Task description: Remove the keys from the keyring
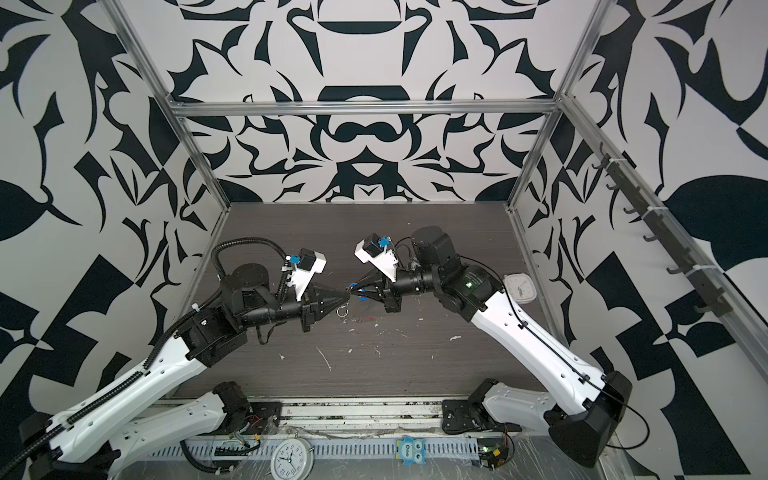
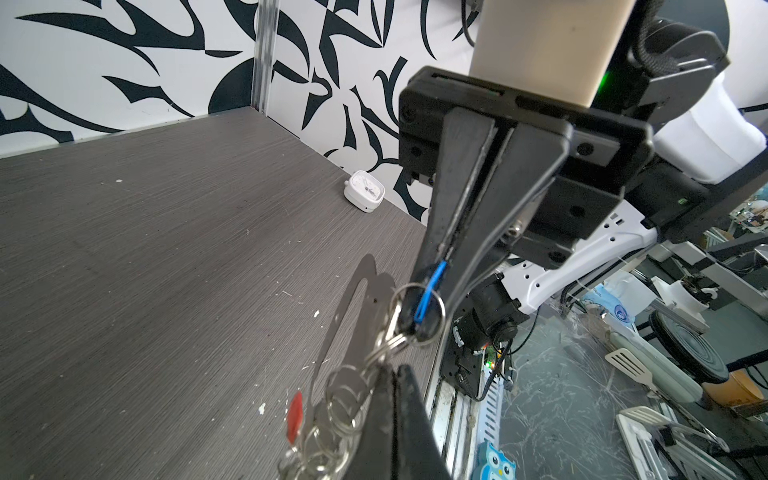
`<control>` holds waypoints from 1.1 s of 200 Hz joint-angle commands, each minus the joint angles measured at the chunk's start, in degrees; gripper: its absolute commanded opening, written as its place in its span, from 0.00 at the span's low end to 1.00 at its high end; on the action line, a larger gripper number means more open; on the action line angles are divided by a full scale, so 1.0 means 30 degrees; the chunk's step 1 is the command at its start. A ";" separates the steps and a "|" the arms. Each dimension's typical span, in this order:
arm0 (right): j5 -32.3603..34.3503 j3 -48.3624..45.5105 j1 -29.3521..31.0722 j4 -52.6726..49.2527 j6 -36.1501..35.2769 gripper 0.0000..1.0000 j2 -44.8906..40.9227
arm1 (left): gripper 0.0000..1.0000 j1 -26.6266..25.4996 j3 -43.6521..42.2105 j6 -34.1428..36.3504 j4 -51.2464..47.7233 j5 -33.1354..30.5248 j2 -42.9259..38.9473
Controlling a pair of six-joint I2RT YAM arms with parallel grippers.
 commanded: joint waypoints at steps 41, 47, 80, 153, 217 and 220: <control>0.0424 -0.0140 -0.0103 0.1745 0.0631 0.00 -0.0822 | 0.00 -0.0073 0.0974 0.0058 -0.1038 -0.0826 -0.0499; 0.0372 -0.0249 -0.0104 0.1836 0.0715 0.00 -0.0866 | 0.00 -0.0073 0.1029 0.0076 -0.1134 -0.0903 -0.0518; 0.0261 -0.0859 -0.0103 0.2519 0.1231 0.00 -0.1065 | 0.00 -0.0073 0.1219 0.0093 -0.1435 -0.1226 -0.0646; -0.0023 -0.1243 -0.0103 0.2925 0.1637 0.00 -0.1278 | 0.08 -0.0073 0.1344 0.0252 -0.2110 -0.2041 -0.0863; -0.0586 -0.0946 -0.0104 0.2877 0.1719 0.00 -0.1151 | 0.30 -0.0072 0.1037 0.0740 -0.1569 -0.1645 0.0084; -0.0585 -0.0943 -0.0103 0.2870 0.1720 0.00 -0.1159 | 0.31 -0.0073 0.1038 0.0771 -0.1517 -0.1573 0.0118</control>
